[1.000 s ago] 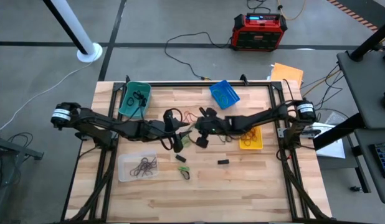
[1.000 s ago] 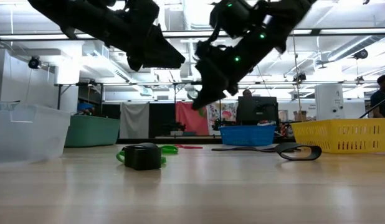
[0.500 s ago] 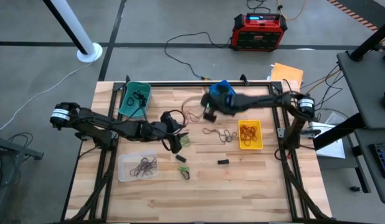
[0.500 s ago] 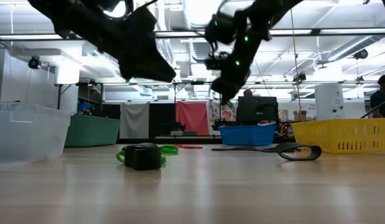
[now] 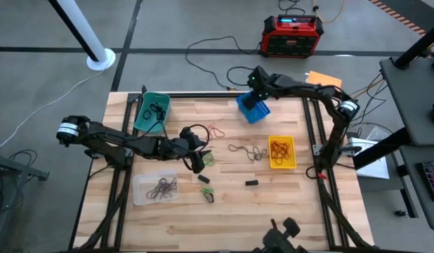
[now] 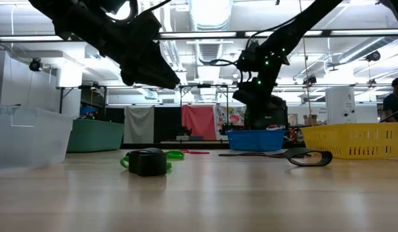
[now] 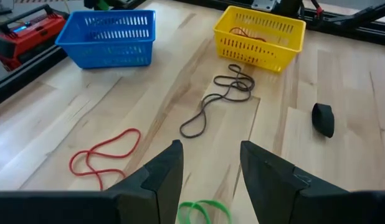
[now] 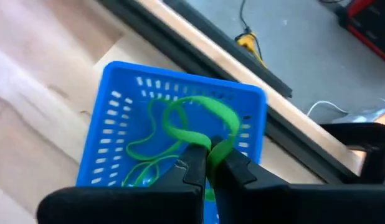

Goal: Sort rubber bands into baskets

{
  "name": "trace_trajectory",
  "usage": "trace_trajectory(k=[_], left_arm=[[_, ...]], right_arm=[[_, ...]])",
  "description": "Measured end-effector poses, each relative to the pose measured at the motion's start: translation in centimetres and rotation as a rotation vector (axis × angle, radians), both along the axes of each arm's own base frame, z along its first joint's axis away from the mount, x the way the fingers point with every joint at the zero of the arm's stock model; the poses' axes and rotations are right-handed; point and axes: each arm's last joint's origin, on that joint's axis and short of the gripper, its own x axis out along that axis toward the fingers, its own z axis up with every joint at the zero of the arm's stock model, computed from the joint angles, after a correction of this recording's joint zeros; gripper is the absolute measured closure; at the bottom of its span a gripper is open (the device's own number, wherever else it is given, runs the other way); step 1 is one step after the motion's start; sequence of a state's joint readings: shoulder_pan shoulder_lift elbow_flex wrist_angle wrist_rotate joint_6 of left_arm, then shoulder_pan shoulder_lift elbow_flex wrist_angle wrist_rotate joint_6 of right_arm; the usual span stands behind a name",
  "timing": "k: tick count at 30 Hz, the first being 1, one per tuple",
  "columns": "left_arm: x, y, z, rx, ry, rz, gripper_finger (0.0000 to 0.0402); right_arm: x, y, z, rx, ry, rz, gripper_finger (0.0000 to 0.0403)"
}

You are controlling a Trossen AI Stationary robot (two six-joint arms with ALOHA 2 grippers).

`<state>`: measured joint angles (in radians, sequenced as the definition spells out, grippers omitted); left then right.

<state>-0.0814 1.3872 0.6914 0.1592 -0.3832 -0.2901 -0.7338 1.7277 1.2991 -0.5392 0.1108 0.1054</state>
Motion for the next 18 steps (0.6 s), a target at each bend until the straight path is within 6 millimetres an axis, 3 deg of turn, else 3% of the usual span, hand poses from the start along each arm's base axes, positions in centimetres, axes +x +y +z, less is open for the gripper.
trace_trajectory(k=[7,18], left_arm=[[0.0,0.0,0.0,0.000,-0.003,0.000,0.0257],[0.0,0.0,0.0,0.002,-0.003,-0.001,0.0257]], right_arm=[[0.5,0.7,-0.3,0.014,0.021,0.055,0.0376],[0.7,1.3,-0.1,0.026,0.018,0.037,0.0251]])
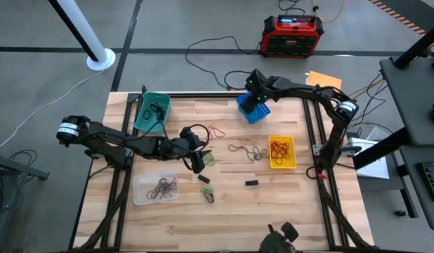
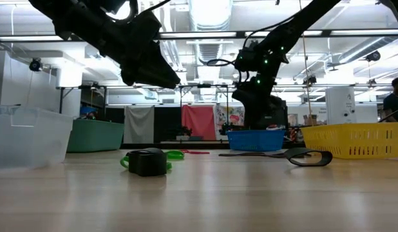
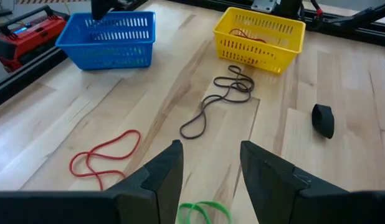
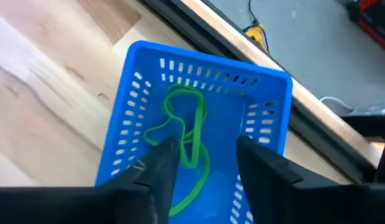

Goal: Sort rubber bands into baskets

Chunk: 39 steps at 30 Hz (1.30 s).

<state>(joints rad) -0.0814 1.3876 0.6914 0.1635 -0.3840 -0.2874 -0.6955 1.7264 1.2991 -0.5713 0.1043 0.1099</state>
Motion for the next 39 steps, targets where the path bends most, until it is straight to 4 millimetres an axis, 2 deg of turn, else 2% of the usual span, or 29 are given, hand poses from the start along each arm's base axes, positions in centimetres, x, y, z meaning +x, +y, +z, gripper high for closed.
trace_trajectory(k=[4,8,16,21,26,31,34,39], left_arm=[[0.0,0.0,-0.1,-0.001,0.003,0.001,0.0257],[0.0,0.0,-0.1,-0.007,0.000,0.005,0.0257],[0.0,0.0,-0.1,0.002,0.004,0.002,0.0257],[-0.2,-0.3,-0.7,0.022,0.096,-0.141,0.0257],[-0.3,-0.4,-0.8,0.010,0.119,-0.185,0.0257],[-0.2,-0.4,-1.1,0.023,0.128,-0.194,0.0257],[0.2,-0.5,-2.2,0.034,0.170,-0.219,0.0257],[1.2,-1.1,-4.9,-0.043,0.252,-0.365,0.0257]], right_arm=[[0.0,1.0,1.2,0.001,-0.026,-0.009,0.0225],[0.9,3.0,2.6,-0.020,-0.058,0.049,0.0212],[3.5,9.4,4.1,-0.062,-0.082,0.289,0.0209],[4.1,13.4,3.1,-0.058,-0.042,0.455,0.0207],[3.6,16.4,1.4,-0.033,-0.027,0.518,0.0207],[2.4,18.8,0.2,-0.074,-0.111,0.583,0.0206],[1.7,20.3,0.3,-0.132,-0.195,0.642,0.0207],[0.7,22.1,1.3,-0.191,-0.336,0.696,0.0207]])
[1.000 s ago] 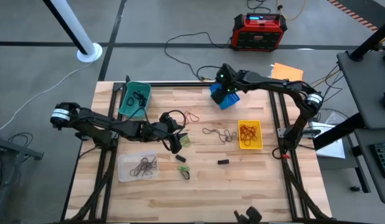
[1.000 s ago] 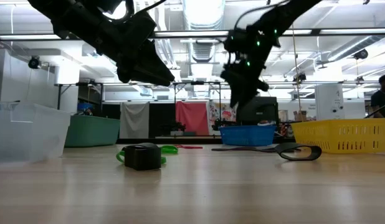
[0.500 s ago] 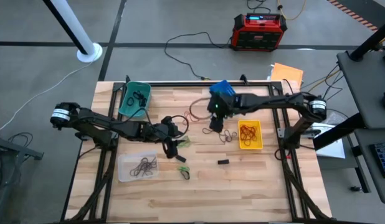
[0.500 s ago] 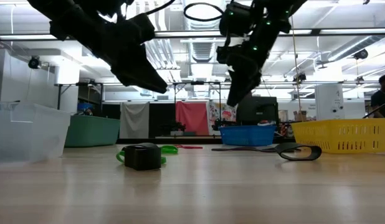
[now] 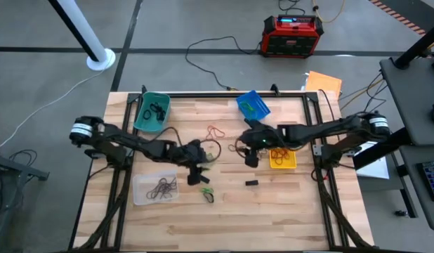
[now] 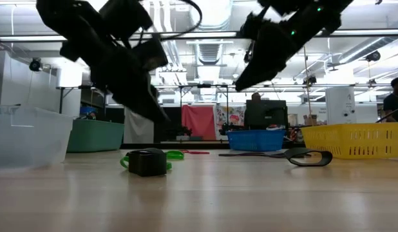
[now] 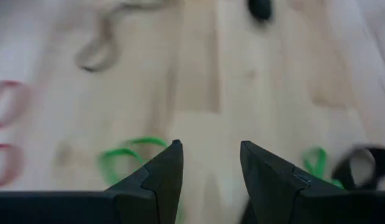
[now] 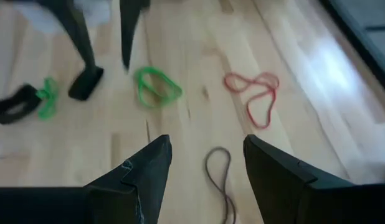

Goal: Sort rubber bands into baskets

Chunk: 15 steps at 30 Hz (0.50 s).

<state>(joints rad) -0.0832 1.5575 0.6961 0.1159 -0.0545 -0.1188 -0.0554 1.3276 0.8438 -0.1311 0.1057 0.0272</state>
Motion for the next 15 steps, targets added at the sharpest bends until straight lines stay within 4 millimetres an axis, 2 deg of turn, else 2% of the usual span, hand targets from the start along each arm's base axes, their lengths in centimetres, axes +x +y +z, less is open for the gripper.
trace_trajectory(k=[7,15], left_arm=[[0.7,-0.2,-2.6,0.009,0.100,-0.053,0.0257],[1.2,0.1,-3.9,0.061,0.151,0.010,0.0266]], right_arm=[[-0.6,1.1,1.0,-0.007,-0.080,0.039,0.0207],[-0.3,1.4,0.7,-0.008,-0.072,0.047,0.0207]])
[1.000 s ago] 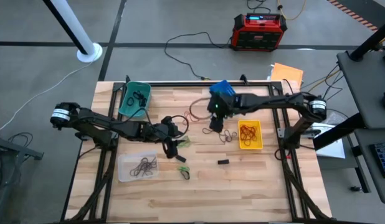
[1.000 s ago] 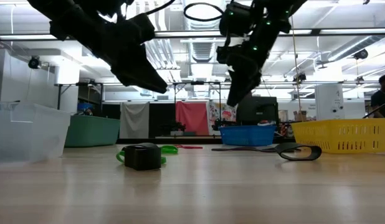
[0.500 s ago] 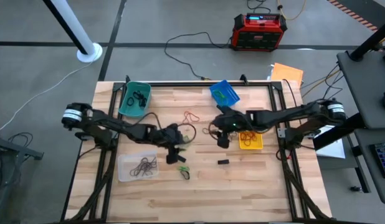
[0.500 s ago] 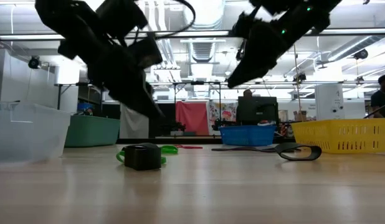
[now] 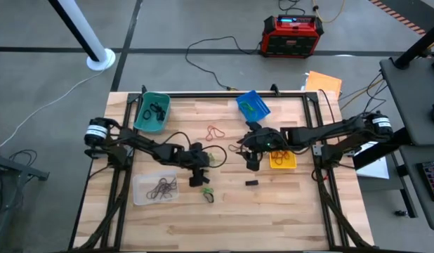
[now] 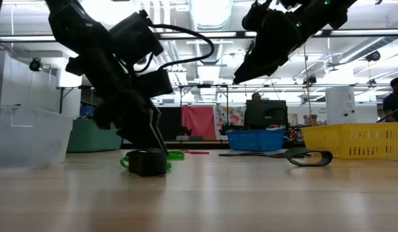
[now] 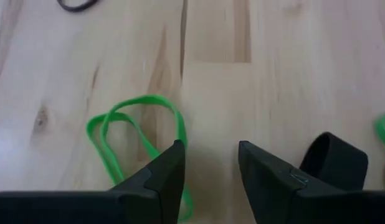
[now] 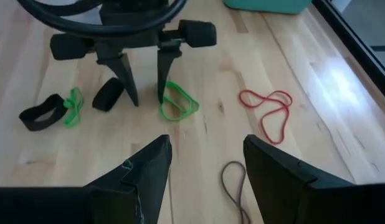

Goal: Sort rubber bands into baskets

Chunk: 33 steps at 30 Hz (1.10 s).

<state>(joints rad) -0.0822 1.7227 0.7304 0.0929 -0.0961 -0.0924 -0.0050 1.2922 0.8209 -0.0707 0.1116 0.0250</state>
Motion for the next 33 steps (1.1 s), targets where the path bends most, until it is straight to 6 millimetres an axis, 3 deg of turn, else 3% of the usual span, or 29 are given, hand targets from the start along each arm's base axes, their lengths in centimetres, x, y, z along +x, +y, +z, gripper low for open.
trace_trajectory(k=[9,14,23,33], left_arm=[[0.39,0.09,0.57,0.040,0.007,0.017,0.0297],[0.16,0.30,0.68,0.101,0.102,0.052,0.0304],[0.14,0.29,0.66,0.104,0.102,0.048,0.0312],[0.18,0.29,0.67,0.103,0.096,0.048,0.0397]], right_arm=[[0.11,0.08,-0.07,0.004,-0.004,-0.003,0.0207],[0.11,0.08,-0.07,0.002,-0.004,-0.003,0.0207],[0.11,0.03,-0.06,-0.005,-0.005,-0.018,0.0207],[0.11,0.02,-0.06,0.000,-0.006,-0.022,0.0207]])
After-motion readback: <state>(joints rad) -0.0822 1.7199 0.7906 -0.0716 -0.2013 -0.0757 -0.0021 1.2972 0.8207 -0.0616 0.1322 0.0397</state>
